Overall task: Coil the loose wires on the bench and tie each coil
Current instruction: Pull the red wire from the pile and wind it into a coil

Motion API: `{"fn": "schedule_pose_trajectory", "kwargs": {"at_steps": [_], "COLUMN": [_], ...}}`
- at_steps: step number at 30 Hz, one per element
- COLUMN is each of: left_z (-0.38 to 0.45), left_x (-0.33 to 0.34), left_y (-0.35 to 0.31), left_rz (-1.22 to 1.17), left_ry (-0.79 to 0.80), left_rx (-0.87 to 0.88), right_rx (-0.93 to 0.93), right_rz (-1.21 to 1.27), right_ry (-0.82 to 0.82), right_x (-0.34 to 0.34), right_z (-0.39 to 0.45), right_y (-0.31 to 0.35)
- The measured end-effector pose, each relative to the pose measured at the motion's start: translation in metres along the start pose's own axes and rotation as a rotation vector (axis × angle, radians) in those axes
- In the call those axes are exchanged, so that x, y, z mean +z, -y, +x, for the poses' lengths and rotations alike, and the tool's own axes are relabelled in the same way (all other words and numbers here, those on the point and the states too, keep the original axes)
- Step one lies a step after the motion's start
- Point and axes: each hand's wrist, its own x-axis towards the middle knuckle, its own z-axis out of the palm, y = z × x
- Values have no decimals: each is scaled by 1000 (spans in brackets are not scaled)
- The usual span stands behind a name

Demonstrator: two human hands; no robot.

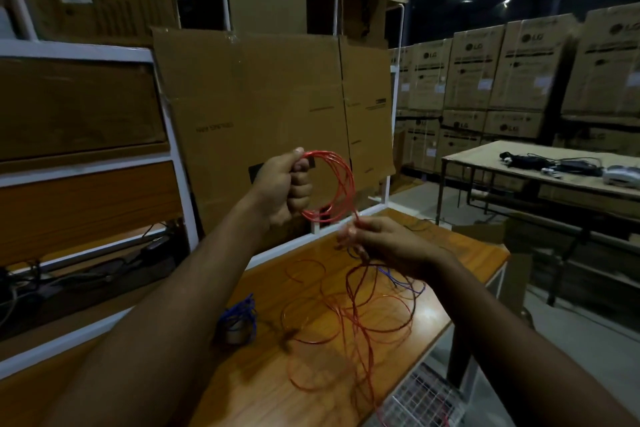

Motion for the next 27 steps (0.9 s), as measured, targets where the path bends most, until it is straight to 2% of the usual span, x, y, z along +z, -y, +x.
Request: {"fn": "schedule_pose_trajectory", "kwargs": {"at_steps": [2,5,6,7,10,14,20,23,25,27], "left_z": [0,1,1,2,2,1,3,2,2,2], "left_x": [-1,2,4,6,9,10,12,15,17,18], "left_y": [-5,-6,-5,-4,-1,7,11,10,11,12], "left_rz": [-24,-28,-29,-33,-36,-32,-69,-40,-28,-30], "left_ry": [-8,-23,-24,-24,-17,-35,-41,-40,-40,-44], "left_rx": [12,38,40,40,29,12,1,-1,0,5], "right_rx": [5,0,16,43,131,193,194,178,186,183], "right_rz": [-105,-672,-732,-669,-268,-139,-130,-424,-551,-425], "right_ry": [-26,-137,-156,-147,6,156,72,-13,-14,-58], "right_x": [-4,-4,-3,-2,-3,-13,-20,-20,-20,-19], "right_z": [-3,0,1,1,-4,-11,-18,-20,-20,-22], "right_y": [-11,-13,-13,-13,-15,-16,-23,-21,-16,-8]}}
